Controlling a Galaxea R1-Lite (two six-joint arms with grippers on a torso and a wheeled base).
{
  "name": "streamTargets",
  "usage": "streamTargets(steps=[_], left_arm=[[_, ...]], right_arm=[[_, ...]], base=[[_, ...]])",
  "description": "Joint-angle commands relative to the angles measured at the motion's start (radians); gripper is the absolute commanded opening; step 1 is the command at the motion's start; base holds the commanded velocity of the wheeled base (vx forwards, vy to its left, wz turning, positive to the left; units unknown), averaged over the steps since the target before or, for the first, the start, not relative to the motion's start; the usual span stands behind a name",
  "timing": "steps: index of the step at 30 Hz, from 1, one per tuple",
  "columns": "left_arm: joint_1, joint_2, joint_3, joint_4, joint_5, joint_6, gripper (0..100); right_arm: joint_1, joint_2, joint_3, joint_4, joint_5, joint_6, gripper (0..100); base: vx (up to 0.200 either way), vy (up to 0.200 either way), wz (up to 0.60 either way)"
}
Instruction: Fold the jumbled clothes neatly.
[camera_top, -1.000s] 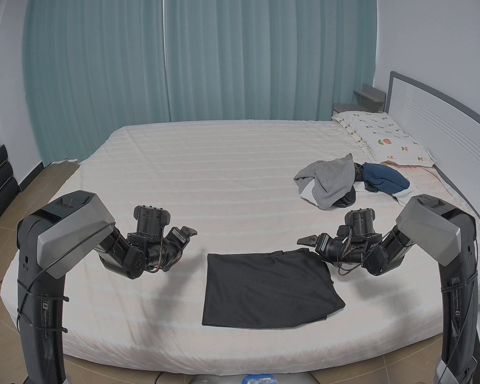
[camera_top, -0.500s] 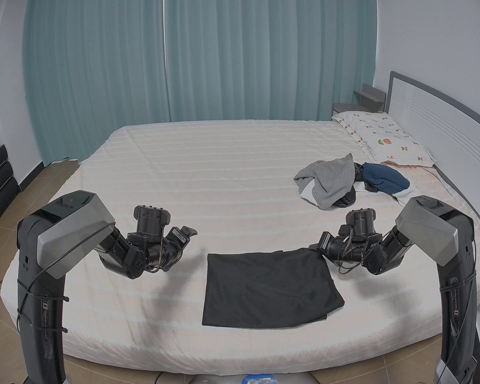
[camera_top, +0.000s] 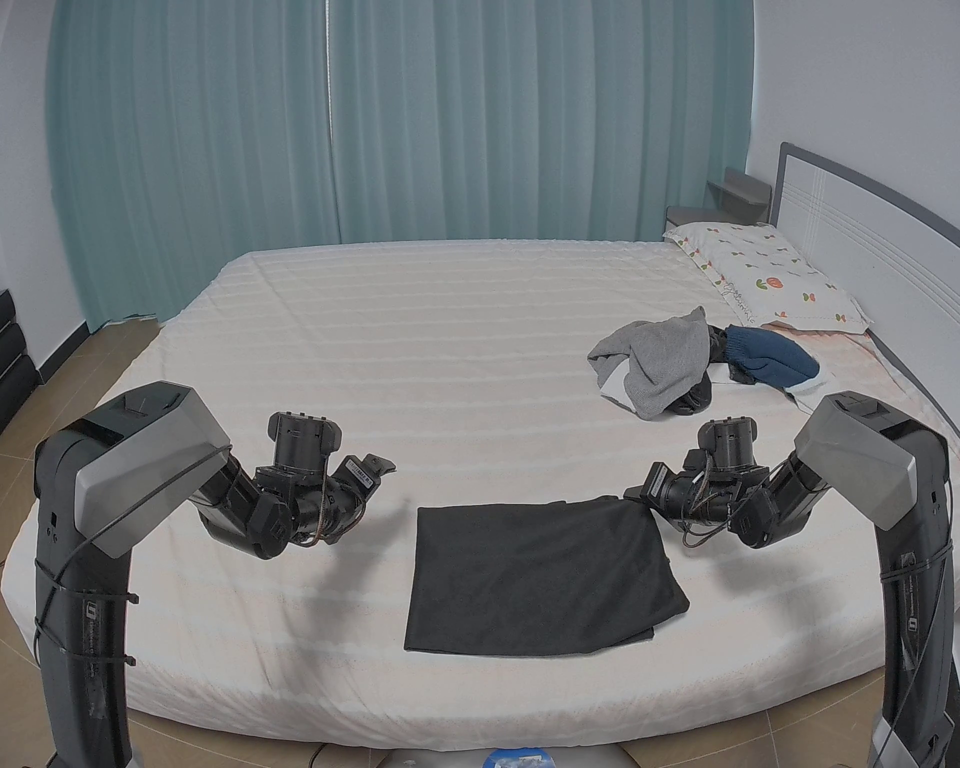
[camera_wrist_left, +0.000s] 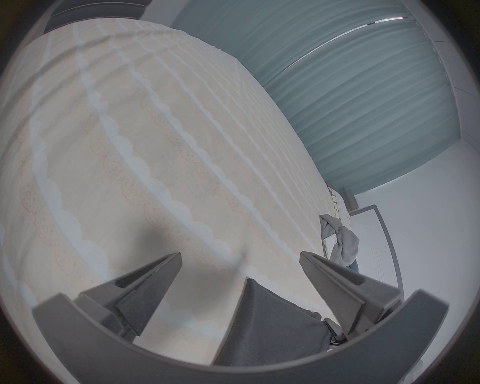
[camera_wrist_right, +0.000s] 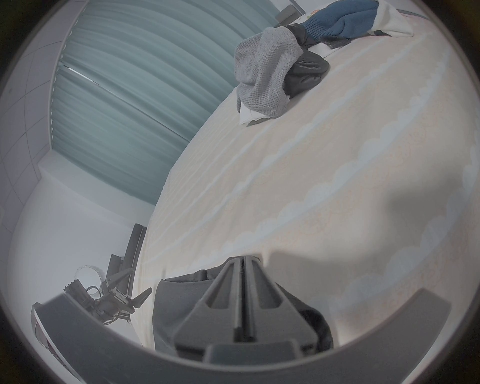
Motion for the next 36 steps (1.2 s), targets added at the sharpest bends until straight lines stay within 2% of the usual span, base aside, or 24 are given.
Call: streamTargets(steps=[1, 5, 7, 13, 17, 19, 21, 22, 23, 25, 29, 31, 36], left_arm=[[-0.001, 0.002, 0.001, 0.000, 0.000, 0.000, 100], [-0.005, 0.002, 0.002, 0.001, 0.000, 0.001, 100], [-0.008, -0.003, 0.009, 0.001, -0.001, 0.010, 100], [-0.008, -0.007, 0.022, 0.000, -0.008, 0.012, 100], [-0.010, -0.018, 0.036, 0.006, -0.029, 0.010, 100], [-0.027, -0.044, 0.076, 0.011, -0.081, 0.015, 100], [-0.028, -0.047, 0.082, 0.011, -0.092, 0.015, 100], [-0.031, -0.064, 0.107, 0.006, -0.121, 0.021, 100], [-0.033, -0.066, 0.111, 0.006, -0.124, 0.024, 100], [-0.050, -0.066, 0.139, 0.003, -0.130, 0.090, 100], [-0.071, -0.059, 0.196, 0.000, -0.135, 0.262, 100], [-0.085, -0.055, 0.196, -0.002, -0.135, 0.296, 100], [-0.123, -0.015, 0.150, -0.048, -0.133, 0.303, 100]], right_arm=[[0.003, -0.004, 0.005, -0.003, -0.001, 0.001, 100], [-0.002, -0.027, 0.022, -0.002, -0.015, 0.002, 100], [-0.014, -0.087, 0.093, -0.003, -0.015, 0.008, 100], [-0.020, -0.235, 0.309, -0.033, -0.004, 0.107, 100], [-0.037, -0.283, 0.518, -0.227, -0.012, 0.232, 100], [-0.054, -0.255, 0.576, -0.388, 0.000, 0.314, 100], [-0.058, -0.243, 0.577, -0.411, 0.002, 0.326, 100], [-0.055, -0.180, 0.573, -0.488, 0.000, 0.349, 100], [-0.054, -0.174, 0.573, -0.497, -0.001, 0.349, 100], [-0.054, -0.146, 0.576, -0.548, 0.000, 0.341, 100], [-0.060, -0.148, 0.576, -0.548, 0.019, 0.341, 100], [-0.060, -0.150, 0.579, -0.548, 0.022, 0.341, 100], [-0.054, -0.143, 0.579, -0.556, 0.022, 0.340, 100]], base=[[0.000, 0.000, 0.00], [0.000, 0.000, 0.00], [0.000, 0.000, 0.00], [-0.033, 0.000, 0.00], [-0.200, 0.000, 0.00], [-0.200, 0.000, 0.00], [-0.200, 0.000, 0.00], [0.000, 0.000, 0.00], [0.000, 0.000, 0.00], [0.000, 0.000, 0.00], [0.000, 0.000, 0.00], [0.000, 0.000, 0.00], [0.000, 0.000, 0.00]])
